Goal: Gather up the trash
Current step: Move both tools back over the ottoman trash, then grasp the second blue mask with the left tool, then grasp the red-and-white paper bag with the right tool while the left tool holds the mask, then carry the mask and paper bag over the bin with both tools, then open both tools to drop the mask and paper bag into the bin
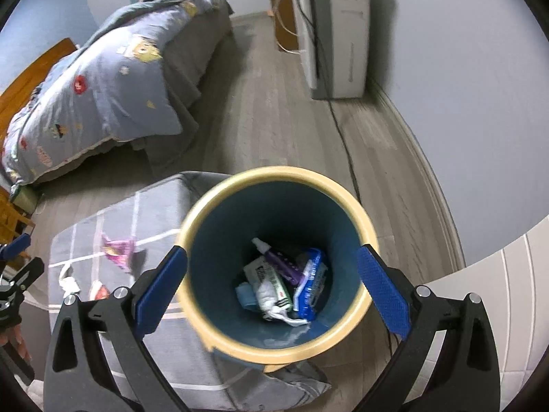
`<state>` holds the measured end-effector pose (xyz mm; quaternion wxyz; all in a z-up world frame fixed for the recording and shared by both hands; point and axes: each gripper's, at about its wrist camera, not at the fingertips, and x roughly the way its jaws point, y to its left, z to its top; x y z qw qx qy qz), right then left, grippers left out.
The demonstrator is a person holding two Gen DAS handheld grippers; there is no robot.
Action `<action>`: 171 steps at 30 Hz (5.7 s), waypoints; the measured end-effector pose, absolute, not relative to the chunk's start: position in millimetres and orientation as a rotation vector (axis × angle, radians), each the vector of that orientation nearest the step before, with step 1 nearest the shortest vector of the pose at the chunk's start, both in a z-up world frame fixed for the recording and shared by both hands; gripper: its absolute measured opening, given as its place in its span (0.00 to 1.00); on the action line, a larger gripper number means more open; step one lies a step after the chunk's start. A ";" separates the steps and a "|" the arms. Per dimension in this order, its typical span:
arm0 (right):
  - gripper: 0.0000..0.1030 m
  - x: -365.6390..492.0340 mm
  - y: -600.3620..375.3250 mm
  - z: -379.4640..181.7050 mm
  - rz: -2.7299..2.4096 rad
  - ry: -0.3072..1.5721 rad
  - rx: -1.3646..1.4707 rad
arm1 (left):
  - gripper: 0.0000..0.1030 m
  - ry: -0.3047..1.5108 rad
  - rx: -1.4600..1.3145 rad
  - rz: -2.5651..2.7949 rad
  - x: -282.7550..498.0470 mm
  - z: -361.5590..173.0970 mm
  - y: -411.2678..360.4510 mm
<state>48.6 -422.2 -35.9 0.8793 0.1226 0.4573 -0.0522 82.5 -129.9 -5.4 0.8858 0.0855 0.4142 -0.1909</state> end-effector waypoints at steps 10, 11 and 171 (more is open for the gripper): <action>0.94 50.9 -337.6 6.6 0.014 0.914 0.178 | 0.94 0.825 0.124 -0.255 59.4 20.4 -43.4; 0.94 51.7 -328.3 8.3 0.026 0.913 0.170 | 0.94 0.825 0.113 -0.233 56.3 21.3 -30.8; 0.10 27.0 -486.2 -89.9 -0.102 0.982 0.362 | 0.15 0.953 0.324 -0.707 77.3 -58.9 -288.6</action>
